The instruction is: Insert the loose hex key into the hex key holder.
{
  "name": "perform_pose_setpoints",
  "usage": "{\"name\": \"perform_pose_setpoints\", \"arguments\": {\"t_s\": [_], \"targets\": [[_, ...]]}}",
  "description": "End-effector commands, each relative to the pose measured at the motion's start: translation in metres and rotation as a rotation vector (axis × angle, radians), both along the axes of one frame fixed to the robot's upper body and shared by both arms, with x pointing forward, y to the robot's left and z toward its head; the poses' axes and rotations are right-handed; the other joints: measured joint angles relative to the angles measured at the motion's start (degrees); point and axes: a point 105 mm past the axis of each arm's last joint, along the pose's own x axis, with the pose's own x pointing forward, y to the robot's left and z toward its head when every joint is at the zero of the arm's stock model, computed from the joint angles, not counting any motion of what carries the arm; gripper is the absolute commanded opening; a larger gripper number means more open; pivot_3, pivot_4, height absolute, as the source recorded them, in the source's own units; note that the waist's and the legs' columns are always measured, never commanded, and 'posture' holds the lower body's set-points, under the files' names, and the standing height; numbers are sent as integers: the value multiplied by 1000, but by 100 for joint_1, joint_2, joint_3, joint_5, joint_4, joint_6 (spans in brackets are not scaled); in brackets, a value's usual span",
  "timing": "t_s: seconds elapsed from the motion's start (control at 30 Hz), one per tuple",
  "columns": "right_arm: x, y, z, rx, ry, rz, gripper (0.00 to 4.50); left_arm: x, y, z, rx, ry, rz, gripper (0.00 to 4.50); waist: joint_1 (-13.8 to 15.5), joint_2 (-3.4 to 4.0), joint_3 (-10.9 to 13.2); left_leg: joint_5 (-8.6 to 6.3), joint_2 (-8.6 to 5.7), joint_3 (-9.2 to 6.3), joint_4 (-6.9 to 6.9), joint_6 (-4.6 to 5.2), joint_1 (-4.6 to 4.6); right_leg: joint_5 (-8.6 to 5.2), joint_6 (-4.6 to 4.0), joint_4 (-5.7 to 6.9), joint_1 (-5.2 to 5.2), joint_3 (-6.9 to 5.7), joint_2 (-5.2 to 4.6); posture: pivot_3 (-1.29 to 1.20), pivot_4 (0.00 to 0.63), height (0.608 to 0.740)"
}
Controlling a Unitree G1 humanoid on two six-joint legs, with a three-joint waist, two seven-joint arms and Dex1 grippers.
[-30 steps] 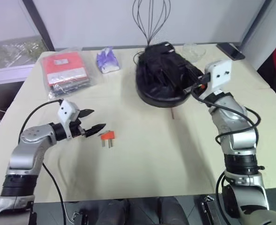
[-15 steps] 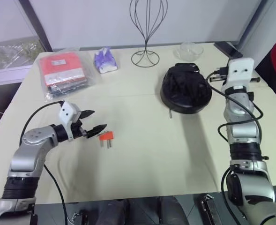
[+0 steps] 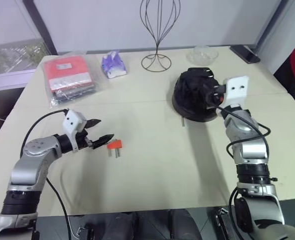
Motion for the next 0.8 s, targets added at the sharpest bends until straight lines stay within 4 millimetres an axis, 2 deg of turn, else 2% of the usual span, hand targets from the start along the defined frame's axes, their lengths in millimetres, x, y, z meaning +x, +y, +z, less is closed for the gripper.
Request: {"name": "perform_pose_setpoints", "arguments": {"t_s": [0.03,0.2,0.4,0.5,0.67,0.73,0.8], "targets": [[2,-1,14,56,2,-26,4047,-11,-12,24,31,-46,-114,4500,-9,0,0,0,0,0,0,0,-4,0,0,0,-3,0,-1,0,150,740],[9,1,2,171,82,-10,4047,-17,-22,60,90,-115,-222,4500,-4,1,1,0,1,0,0,-1,-14,1,-1,1,-14,0,0,0,150,740],[21,2,-31,137,220,-36,4047,-14,-28,67,88,-139,-232,4500,-29,2,0,1,1,4,-1,-1,-12,2,-2,1,-15,0,0,0,150,740],[23,0,-41,118,252,-53,3265,-15,-29,62,83,-129,-227,4500,-85,0,-1,1,3,5,1,-1,-9,2,-2,1,-9,0,0,0,150,740],[24,-2,-43,116,256,-66,790,-15,-27,58,68,-124,-199,4500,-88,-4,-3,1,2,1,4,-1,5,2,-2,0,10,-1,0,0,150,740],[24,-2,-44,123,259,-68,41,-15,-26,58,64,-125,-191,4500,-89,-5,-4,0,2,1,4,-1,8,2,-2,0,14,-1,0,0,150,740],[25,-2,-44,128,262,-66,41,-15,-25,55,60,-123,-181,4500,-88,-7,-5,1,2,0,5,-1,9,2,-2,0,16,-2,1,0,150,740]]}}
